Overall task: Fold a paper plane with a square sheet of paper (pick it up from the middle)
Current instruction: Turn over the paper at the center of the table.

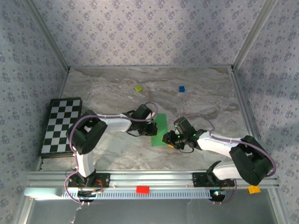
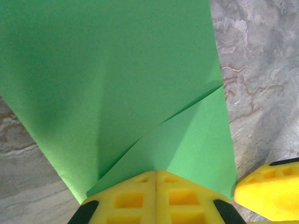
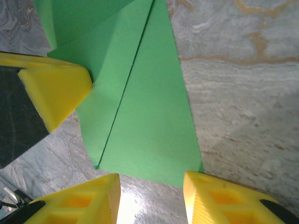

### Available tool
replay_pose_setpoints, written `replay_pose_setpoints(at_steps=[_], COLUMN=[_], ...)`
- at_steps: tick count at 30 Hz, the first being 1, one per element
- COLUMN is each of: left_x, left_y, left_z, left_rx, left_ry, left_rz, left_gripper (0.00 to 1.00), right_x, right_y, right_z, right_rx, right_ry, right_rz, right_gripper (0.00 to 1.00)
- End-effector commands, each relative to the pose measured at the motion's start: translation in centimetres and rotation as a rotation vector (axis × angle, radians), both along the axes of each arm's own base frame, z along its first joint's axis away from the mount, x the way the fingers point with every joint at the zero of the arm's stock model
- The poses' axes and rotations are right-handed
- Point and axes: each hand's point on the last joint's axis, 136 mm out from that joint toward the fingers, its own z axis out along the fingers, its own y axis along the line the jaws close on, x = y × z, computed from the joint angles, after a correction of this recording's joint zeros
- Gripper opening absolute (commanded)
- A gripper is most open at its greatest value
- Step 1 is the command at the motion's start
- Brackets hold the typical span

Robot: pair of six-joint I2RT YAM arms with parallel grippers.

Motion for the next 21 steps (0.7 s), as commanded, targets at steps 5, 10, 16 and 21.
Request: replay_pose_setpoints(at_steps=[5,10,16,21], left_x=[-1.4,-1.4,-1.3,-1.3], left_y=[1.2,1.2,1.2,1.2], left_z=[-1.4,-1.3,-1.3,-1.5], left_rx=[0.049,0.051,0.048,0.048], left_ry=[0.053,0.051,0.048,0.051], left_rz=[0.011,0.011,0.013,0.017], left_gripper=[0.01,0.01,0.00,0.01], right_x=[1.5,2.6,4.5,6.0], right_y=[0.5,1.5,2.0,2.3], right_z=[-0.4,0.0,1.3,1.9], right_rx=[-0.027,-0.002,0.071,0.113], right_ry=[0.013,-0.006,-0.065,-0.084], right_rz=[-0.041,-0.035,-0.041,-0.004], right_gripper=[0.42,0.43,0.51,0.53])
